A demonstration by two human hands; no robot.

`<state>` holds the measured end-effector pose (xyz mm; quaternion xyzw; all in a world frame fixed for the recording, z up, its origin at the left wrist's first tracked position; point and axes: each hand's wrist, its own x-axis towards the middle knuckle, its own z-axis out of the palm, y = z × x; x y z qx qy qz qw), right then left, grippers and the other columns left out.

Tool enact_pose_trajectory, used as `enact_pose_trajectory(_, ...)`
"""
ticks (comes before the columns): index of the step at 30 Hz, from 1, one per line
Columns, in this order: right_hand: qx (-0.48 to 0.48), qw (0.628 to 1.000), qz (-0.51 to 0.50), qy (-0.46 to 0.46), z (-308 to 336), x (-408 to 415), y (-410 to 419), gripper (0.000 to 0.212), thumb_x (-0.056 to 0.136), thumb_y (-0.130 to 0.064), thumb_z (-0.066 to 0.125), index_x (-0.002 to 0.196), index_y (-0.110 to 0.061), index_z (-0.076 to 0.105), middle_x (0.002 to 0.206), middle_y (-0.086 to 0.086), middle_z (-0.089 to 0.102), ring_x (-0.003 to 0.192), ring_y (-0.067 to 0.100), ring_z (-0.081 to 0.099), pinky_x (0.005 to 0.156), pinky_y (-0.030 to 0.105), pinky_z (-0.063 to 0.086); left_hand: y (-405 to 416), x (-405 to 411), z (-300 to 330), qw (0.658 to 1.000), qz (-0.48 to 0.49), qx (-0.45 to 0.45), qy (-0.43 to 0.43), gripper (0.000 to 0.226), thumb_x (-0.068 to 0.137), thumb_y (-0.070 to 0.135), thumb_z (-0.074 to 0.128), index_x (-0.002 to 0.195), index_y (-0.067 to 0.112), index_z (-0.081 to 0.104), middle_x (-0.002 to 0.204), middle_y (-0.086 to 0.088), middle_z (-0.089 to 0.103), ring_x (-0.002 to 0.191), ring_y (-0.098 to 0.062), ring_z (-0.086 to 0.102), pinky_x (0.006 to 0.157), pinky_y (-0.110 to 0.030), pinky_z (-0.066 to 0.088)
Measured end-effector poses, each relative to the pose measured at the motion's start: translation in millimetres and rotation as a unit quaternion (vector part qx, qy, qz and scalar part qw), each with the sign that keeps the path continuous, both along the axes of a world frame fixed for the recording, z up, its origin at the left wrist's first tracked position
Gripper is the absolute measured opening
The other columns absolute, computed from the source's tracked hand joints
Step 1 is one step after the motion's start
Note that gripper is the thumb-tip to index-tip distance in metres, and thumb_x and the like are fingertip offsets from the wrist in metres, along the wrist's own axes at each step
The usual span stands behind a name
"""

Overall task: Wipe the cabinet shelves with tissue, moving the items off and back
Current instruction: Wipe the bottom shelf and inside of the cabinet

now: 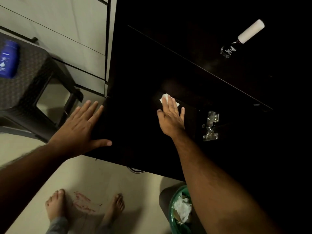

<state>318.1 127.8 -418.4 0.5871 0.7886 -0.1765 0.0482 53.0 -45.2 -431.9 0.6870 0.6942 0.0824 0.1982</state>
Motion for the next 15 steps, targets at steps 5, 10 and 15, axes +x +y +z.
enact_pose_trajectory(5,-0.013,0.998,-0.05,-0.022,6.6,19.4,2.1,0.064,0.099,-0.038,0.027,0.155,-0.027,-0.002,0.163,-0.006,-0.006,0.148,0.009,-0.01,0.119,0.047,-0.01,-3.5,1.7,5.2,1.0,0.019,-0.01,0.007,0.125,0.062,0.098,0.017,0.153,0.014,0.001,0.161,-0.009,0.001,0.149,-0.021,-0.008,0.121,-0.042,0.002)
enact_pose_trajectory(10,0.055,0.996,-0.073,0.012,12.8,14.5,0.0,0.059,0.102,-0.036,0.033,0.155,-0.018,0.015,0.163,0.008,0.007,0.15,0.02,0.001,0.121,0.042,0.001,-5.7,-0.8,9.3,0.999,0.03,-0.007,-0.01,0.123,0.063,0.098,0.019,0.154,0.018,-0.001,0.162,-0.009,-0.002,0.148,-0.02,-0.012,0.12,-0.039,-0.003)
enact_pose_trajectory(15,0.054,0.988,-0.142,-0.025,-5.8,-5.3,-11.7,0.056,0.102,-0.034,0.029,0.153,-0.012,0.022,0.163,0.01,0.007,0.15,0.022,0.001,0.12,0.046,0.01,-3.5,-9.1,9.2,0.999,0.03,0.007,-0.011,0.118,0.064,0.097,0.018,0.151,0.021,-0.008,0.161,-0.008,-0.007,0.147,-0.02,-0.016,0.118,-0.036,-0.007)
